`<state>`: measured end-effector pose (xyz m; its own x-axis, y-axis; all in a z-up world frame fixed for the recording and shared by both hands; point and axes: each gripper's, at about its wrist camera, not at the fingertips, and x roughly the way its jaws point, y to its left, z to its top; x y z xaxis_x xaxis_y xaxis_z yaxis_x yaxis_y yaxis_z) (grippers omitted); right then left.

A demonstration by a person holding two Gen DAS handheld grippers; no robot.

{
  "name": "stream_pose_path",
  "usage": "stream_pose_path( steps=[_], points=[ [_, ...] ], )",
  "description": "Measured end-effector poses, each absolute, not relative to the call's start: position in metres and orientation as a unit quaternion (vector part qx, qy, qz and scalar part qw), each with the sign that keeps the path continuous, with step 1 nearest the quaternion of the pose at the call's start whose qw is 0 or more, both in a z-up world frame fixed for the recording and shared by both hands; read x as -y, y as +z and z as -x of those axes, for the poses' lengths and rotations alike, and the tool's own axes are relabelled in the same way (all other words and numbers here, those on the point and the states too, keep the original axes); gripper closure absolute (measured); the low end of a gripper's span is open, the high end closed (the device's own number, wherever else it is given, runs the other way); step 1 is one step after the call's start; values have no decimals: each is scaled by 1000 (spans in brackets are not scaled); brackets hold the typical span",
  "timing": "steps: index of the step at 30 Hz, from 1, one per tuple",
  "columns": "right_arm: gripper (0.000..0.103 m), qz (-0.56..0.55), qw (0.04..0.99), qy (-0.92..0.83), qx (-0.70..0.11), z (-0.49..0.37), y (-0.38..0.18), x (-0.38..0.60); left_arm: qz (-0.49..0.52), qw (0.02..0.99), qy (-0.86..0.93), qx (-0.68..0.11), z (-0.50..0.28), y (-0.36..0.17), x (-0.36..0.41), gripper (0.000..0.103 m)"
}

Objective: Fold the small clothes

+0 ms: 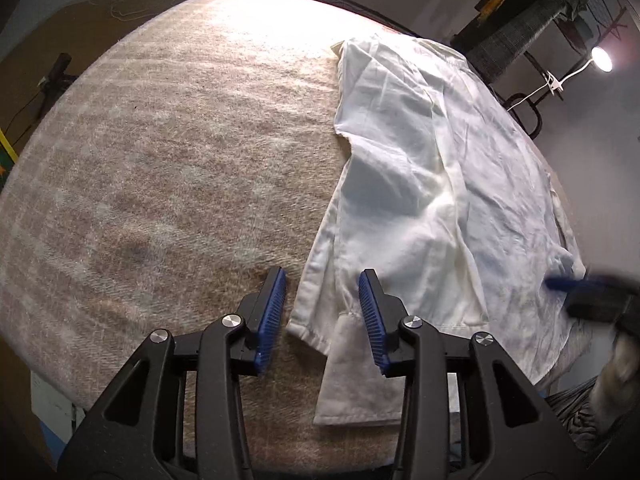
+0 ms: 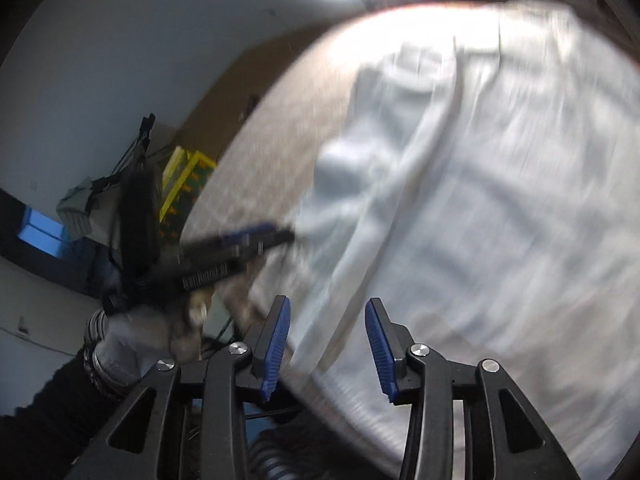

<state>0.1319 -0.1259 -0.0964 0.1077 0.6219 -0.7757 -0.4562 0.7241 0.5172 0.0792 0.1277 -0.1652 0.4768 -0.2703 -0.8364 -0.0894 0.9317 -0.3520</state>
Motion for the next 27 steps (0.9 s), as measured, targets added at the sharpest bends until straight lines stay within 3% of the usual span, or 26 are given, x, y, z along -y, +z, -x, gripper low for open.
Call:
stream_pose_path(
  steps=[1,3,5,10,13,14,27],
  points=[
    [58,-70,751,363,-547,-139,-89,130,174,842,-54,-508,-80,-165,-127,68],
    [57,-69,765,359,-530,-155,-79,136,177,840,-56,-509,-82,-167,-126,91],
    [57,-76,769,360,-524,-171,-72,135,190,839,-56,-506,-85,-168,-127,100],
    [56,-63,779,351,-516,-215,-58,114,228,835,-73,-495,-80,-167,-127,102],
    [34,-46,790,342,-506,-241,-49,92,232,840,-79,-484,-77,-160,-122,102],
    [31,-45,790,343,-506,-249,-50,85,235,840,-82,-481,-76,-158,-120,102],
    [32,14,753,276,-597,-357,-108,-23,266,836,-164,-452,-78,-137,-98,103]
  ],
)
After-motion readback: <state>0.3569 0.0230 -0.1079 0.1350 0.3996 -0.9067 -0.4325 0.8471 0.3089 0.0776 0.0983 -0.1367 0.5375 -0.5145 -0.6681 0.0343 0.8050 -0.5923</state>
